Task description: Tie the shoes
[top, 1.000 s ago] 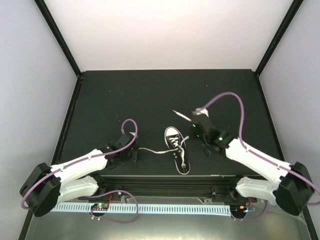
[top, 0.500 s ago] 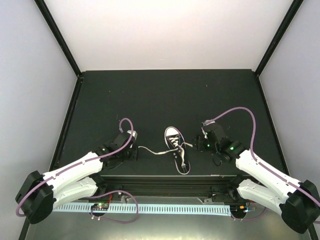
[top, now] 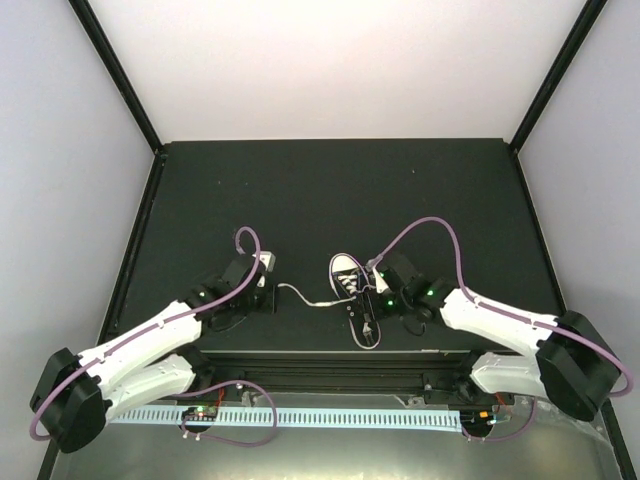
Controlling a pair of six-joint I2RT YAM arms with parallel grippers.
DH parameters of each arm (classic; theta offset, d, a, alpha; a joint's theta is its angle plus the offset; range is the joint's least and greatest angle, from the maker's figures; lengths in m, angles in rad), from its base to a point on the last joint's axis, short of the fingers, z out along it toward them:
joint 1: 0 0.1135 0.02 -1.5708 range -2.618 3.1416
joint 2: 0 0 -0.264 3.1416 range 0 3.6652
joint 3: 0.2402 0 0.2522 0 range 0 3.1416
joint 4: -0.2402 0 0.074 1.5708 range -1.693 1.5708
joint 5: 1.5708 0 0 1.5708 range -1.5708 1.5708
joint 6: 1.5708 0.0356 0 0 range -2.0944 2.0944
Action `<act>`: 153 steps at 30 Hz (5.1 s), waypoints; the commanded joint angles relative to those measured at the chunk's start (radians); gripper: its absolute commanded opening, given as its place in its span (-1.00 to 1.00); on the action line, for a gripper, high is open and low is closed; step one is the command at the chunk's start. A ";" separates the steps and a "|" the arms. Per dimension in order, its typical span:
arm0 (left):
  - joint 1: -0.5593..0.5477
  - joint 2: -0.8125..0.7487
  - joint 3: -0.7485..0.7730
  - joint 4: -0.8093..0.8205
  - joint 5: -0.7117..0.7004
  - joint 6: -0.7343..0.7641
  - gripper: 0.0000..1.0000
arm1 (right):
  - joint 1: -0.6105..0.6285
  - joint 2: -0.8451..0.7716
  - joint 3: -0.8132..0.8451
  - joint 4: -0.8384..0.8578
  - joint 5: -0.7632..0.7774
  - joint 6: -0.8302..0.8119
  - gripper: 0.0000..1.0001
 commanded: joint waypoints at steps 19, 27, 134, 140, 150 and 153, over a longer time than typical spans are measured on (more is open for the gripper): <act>0.033 -0.087 0.073 -0.028 0.070 0.070 -0.97 | 0.106 0.150 0.145 0.093 0.186 0.187 -0.97; 0.049 -0.112 0.065 0.021 0.061 0.155 -0.97 | 0.156 0.217 0.218 0.121 0.315 0.426 -0.97; 0.002 0.466 0.055 0.860 0.373 0.412 -0.52 | 0.004 -0.027 0.308 0.102 0.014 0.371 -0.97; 0.002 0.431 0.002 0.927 0.404 0.343 -0.97 | 0.004 0.003 0.357 0.045 0.083 0.345 -0.97; 0.002 0.404 0.002 0.859 0.460 0.271 -0.97 | -0.028 0.237 0.507 -0.037 0.181 0.309 -0.82; 0.001 0.400 0.022 0.808 0.482 0.255 -0.97 | -0.064 0.308 0.530 0.001 0.130 0.301 0.01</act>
